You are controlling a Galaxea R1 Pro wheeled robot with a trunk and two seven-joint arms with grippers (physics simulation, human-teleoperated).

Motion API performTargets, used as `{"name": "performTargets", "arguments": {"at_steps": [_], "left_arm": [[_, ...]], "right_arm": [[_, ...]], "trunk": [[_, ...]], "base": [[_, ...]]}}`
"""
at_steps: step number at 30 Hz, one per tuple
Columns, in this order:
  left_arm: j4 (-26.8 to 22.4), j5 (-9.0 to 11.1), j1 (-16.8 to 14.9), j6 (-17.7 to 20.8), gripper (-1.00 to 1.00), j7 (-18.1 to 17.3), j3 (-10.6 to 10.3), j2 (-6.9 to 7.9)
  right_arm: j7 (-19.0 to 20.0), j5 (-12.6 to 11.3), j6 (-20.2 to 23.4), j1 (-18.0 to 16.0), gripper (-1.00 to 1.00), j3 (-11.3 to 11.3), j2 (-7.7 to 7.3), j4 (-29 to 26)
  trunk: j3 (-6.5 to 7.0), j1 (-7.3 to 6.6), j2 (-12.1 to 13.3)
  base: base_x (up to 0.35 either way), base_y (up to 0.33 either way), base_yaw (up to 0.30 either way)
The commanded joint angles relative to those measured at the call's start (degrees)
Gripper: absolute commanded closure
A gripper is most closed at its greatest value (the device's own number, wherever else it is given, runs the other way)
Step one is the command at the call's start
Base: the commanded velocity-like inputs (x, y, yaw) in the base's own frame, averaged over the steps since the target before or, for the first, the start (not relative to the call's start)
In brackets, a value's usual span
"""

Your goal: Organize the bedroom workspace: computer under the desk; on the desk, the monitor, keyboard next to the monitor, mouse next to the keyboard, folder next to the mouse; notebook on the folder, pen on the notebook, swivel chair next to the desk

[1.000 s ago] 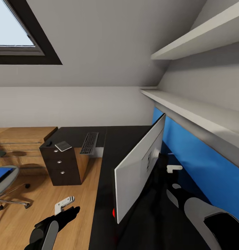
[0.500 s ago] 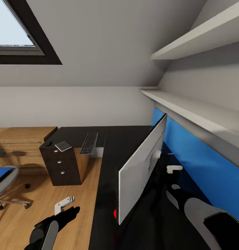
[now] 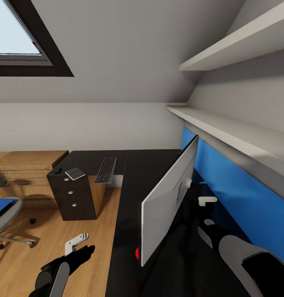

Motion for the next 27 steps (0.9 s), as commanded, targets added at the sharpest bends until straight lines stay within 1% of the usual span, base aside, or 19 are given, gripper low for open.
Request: {"name": "performTargets", "arguments": {"at_steps": [1,13,20,27], "left_arm": [[-0.1,0.6,0.0,0.2,-1.0,0.4,0.1,-0.04],[-0.1,0.7,0.0,0.2,-1.0,0.4,0.1,-0.04],[0.0,0.7,0.0,0.2,-1.0,0.4,0.1,-0.04],[-0.1,0.7,0.0,0.2,-1.0,0.4,0.1,-0.04]], "right_arm": [[-0.2,-0.7,-0.2,0.0,-1.0,0.2,-0.02,0.0],[-0.2,-0.7,-0.2,0.0,-1.0,0.2,-0.01,0.0],[-0.2,-0.7,-0.2,0.0,-1.0,0.2,0.05,0.0],[-0.2,-0.5,-0.2,0.0,-1.0,0.2,0.06,0.1]], "trunk": [[-0.08,0.01,-0.1],[-0.08,0.01,-0.1],[-0.08,0.01,-0.1],[-0.08,0.01,-0.1]], "base": [[0.0,0.0,0.0],[-0.001,0.0,0.0],[-0.164,0.051,0.0],[-0.034,0.01,0.0]]}}
